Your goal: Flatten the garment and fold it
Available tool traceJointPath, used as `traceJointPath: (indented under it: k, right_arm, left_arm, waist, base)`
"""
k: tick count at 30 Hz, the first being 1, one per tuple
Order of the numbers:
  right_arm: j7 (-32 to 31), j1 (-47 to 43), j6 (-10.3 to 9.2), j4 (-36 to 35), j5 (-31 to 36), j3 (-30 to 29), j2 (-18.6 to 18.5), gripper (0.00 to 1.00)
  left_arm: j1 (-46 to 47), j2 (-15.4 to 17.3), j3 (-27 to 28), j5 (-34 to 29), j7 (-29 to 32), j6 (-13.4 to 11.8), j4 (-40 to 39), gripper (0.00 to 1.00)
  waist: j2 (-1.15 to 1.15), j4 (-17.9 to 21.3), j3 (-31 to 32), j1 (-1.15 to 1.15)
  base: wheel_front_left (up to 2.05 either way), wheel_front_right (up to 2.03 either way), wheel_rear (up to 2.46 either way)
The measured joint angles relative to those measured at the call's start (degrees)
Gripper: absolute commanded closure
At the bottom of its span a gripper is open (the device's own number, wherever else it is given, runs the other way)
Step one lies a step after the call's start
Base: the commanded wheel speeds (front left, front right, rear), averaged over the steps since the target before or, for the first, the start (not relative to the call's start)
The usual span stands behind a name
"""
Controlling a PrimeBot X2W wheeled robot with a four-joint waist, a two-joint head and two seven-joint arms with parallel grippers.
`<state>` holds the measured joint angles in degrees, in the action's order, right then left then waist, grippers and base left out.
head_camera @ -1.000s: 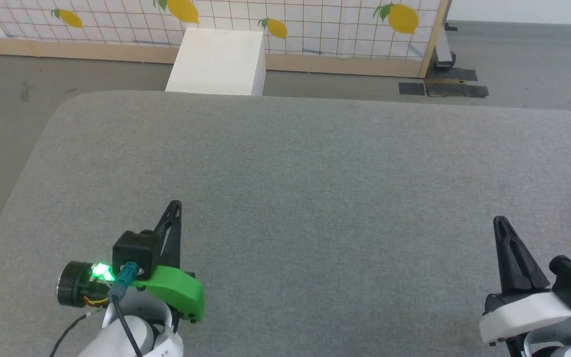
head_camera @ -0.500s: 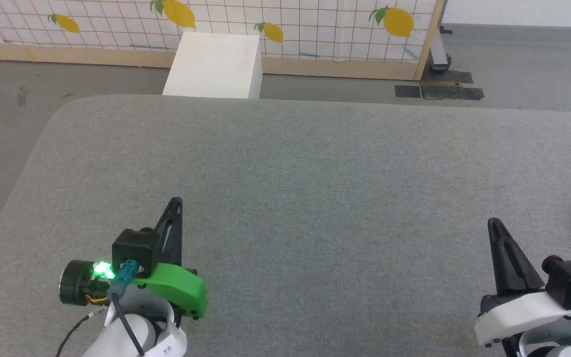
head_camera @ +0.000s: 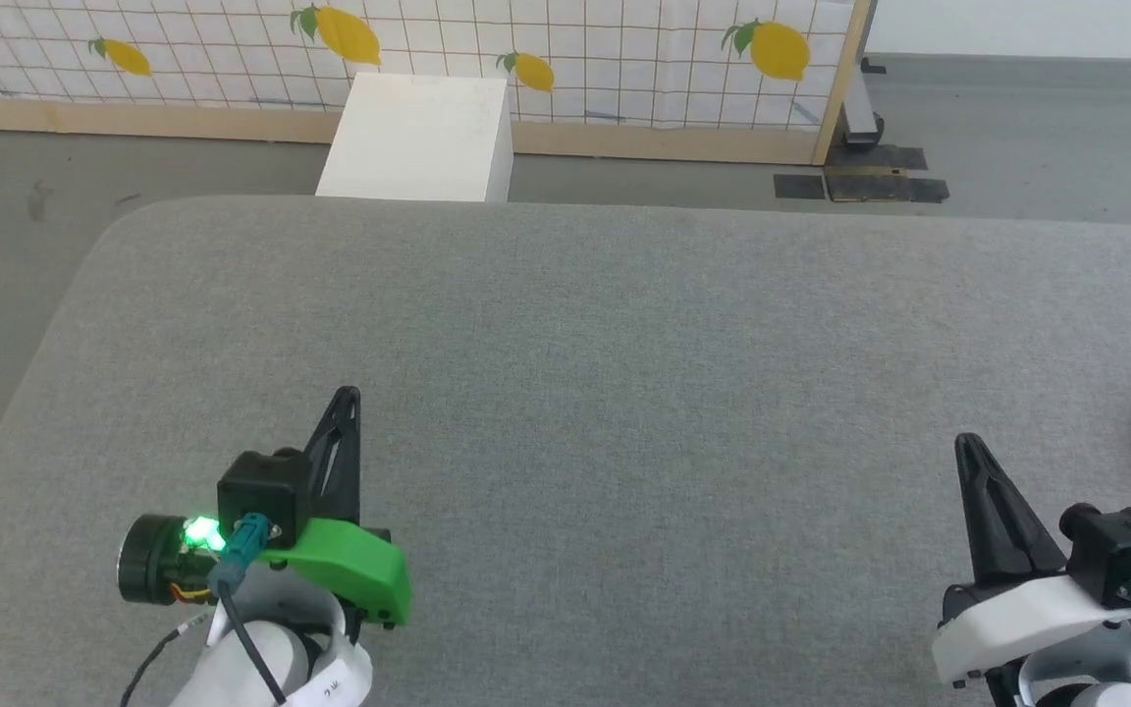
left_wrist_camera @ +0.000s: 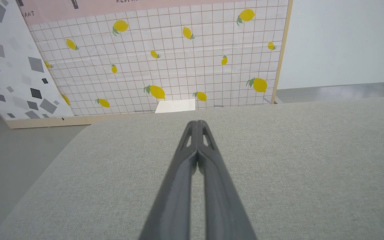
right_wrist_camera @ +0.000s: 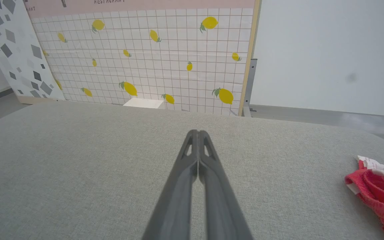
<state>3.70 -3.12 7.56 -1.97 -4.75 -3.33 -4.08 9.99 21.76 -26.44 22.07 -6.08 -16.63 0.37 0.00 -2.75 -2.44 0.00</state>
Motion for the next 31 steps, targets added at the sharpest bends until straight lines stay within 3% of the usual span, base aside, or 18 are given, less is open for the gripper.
traceJointPath:
  k: [31]
  right_arm:
    - [-1.4, 0.8, 0.0, 0.7, 1.7, 1.3, 0.4, 1.0]
  left_arm:
    - [-3.7, -7.6, 10.7, -9.3, 2.5, 6.6, -0.1, 1.0]
  waist:
    - [0.0, 1.1, 1.0, 0.0]
  base:
    - [0.0, 0.0, 0.0]
